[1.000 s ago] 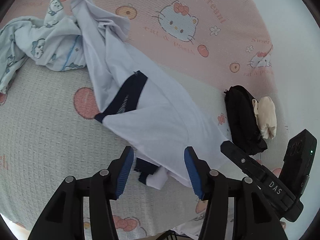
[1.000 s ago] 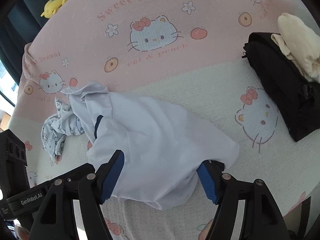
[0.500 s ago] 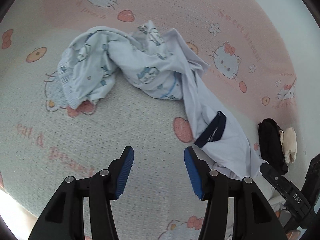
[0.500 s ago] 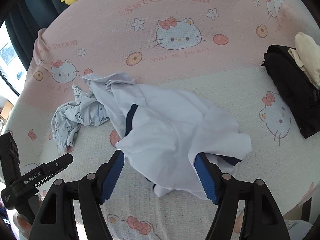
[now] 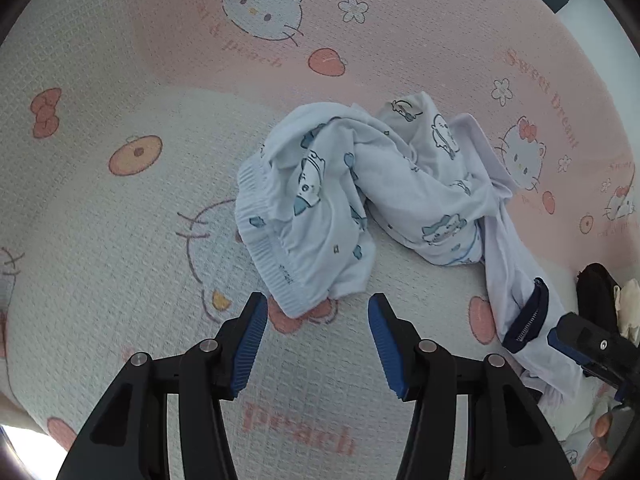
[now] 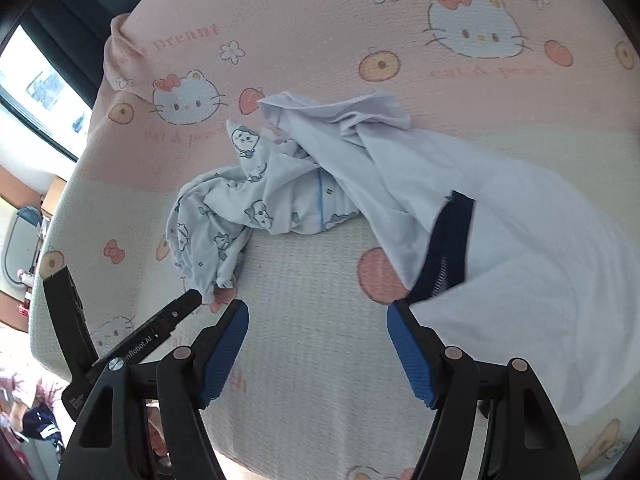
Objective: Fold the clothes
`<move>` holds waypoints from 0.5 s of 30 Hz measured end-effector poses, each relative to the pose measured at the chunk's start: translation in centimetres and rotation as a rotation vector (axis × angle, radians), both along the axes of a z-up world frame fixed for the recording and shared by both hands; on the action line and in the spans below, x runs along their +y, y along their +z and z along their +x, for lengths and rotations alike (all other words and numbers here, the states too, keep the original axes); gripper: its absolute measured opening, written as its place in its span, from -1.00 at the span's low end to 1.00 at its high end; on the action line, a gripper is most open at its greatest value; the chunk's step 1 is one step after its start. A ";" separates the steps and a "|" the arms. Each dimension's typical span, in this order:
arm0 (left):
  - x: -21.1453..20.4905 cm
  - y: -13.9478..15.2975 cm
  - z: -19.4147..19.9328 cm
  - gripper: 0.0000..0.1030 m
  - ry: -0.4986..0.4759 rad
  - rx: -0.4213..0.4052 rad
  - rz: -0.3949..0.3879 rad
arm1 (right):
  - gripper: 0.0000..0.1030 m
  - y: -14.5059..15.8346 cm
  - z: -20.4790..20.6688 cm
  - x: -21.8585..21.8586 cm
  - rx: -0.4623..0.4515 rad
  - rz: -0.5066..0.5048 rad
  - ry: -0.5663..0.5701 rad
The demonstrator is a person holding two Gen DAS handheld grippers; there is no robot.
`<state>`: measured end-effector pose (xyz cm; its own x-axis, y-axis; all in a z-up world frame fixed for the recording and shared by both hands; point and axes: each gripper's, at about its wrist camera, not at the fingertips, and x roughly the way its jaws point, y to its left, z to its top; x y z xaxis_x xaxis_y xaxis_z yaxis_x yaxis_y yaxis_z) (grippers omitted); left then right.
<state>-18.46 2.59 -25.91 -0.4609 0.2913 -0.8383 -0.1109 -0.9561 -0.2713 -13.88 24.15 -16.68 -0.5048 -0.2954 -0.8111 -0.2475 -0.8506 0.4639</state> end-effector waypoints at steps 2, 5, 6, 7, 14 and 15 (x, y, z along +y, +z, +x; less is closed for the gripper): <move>0.0 -0.3 -1.0 -0.04 0.006 -0.010 -0.002 | 0.38 -0.6 -1.9 -0.3 -0.011 -0.049 -0.012; -0.1 -0.8 -2.4 -0.04 0.019 -0.024 0.003 | 0.38 -1.3 -4.5 -0.7 -0.036 -0.088 -0.042; -0.1 -0.9 -2.7 -0.04 0.024 -0.029 0.007 | 0.38 -1.7 -5.3 -0.7 -0.043 -0.089 -0.057; -0.1 -1.0 -3.0 -0.04 0.028 -0.034 0.010 | 0.38 -2.0 -6.0 -0.7 -0.051 -0.090 -0.073; 0.0 -2.5 -5.5 -0.04 0.052 -0.073 0.017 | 0.38 -4.7 -9.1 0.4 -0.149 -0.153 -0.228; -0.3 -3.0 -5.9 -0.04 0.069 -0.086 0.039 | 0.38 -5.2 -9.6 0.4 -0.157 -0.151 -0.237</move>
